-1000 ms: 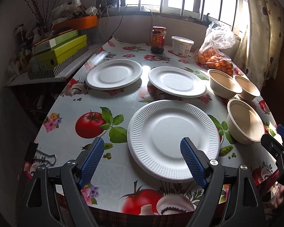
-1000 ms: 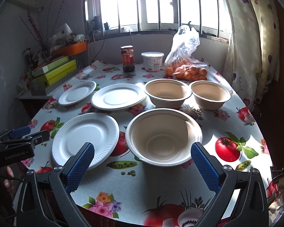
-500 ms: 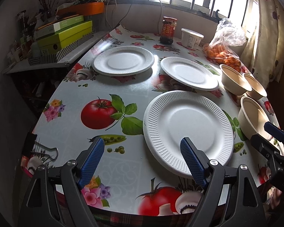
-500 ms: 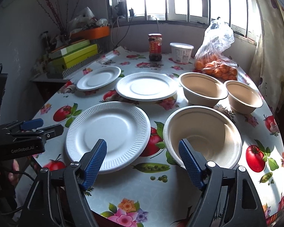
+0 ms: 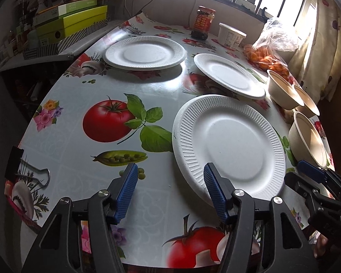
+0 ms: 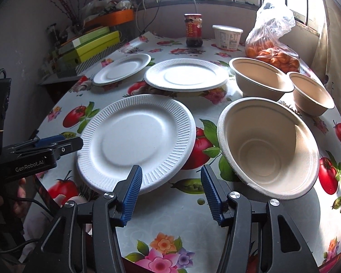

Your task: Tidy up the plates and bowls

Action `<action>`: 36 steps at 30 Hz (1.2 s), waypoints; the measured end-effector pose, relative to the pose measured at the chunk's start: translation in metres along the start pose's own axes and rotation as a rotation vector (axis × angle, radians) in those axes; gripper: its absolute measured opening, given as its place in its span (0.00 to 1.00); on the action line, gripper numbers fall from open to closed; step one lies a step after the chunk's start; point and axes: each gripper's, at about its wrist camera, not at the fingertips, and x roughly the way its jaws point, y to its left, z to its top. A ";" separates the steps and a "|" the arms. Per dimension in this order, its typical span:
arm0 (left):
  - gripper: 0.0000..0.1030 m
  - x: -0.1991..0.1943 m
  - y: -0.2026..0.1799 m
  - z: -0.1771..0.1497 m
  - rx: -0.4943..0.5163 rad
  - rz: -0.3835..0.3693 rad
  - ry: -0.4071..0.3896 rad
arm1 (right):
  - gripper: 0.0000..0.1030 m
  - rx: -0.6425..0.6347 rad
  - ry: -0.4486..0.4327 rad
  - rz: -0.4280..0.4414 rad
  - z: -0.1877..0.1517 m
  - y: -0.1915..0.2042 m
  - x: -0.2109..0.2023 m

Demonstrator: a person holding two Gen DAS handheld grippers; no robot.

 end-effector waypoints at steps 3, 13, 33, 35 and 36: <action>0.51 0.005 -0.002 0.003 0.014 -0.005 0.013 | 0.46 0.016 0.022 -0.005 -0.001 -0.002 0.006; 0.39 0.012 -0.004 0.011 0.032 -0.039 0.027 | 0.42 0.060 0.042 0.017 0.002 -0.008 0.016; 0.26 0.008 0.015 0.014 -0.011 -0.025 0.018 | 0.29 -0.002 0.060 0.062 0.018 0.015 0.032; 0.26 0.008 0.021 0.015 -0.024 -0.015 0.016 | 0.29 -0.016 0.063 0.069 0.021 0.020 0.036; 0.26 0.008 0.024 0.015 -0.030 -0.009 0.015 | 0.29 -0.022 0.064 0.073 0.023 0.022 0.037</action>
